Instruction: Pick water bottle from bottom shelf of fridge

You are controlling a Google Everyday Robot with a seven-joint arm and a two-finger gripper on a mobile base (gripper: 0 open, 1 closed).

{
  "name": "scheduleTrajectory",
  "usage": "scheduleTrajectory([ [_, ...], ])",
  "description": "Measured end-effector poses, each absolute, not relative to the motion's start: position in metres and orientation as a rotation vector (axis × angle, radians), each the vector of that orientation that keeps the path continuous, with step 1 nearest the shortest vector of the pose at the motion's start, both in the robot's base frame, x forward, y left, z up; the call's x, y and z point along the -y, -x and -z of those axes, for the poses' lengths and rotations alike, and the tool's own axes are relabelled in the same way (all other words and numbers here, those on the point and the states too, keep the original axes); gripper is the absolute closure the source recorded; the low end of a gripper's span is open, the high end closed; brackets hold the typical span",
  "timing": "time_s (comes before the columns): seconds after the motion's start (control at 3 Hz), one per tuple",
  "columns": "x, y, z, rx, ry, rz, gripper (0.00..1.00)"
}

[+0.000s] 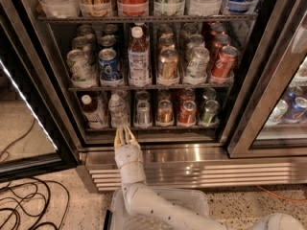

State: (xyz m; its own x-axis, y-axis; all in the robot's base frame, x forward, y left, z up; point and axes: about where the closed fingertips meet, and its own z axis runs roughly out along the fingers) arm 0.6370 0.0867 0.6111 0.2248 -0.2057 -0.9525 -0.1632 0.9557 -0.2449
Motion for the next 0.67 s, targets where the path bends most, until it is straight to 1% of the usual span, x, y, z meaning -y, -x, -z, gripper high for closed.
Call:
scheduleTrajectory([
  [0.33,-0.0944,-0.6429,-0.6091,-1.356,0.301,0.020,0.53],
  [0.67,-0.1006,-0.6489,-0.6087,-1.356,0.290,0.009,0.43],
])
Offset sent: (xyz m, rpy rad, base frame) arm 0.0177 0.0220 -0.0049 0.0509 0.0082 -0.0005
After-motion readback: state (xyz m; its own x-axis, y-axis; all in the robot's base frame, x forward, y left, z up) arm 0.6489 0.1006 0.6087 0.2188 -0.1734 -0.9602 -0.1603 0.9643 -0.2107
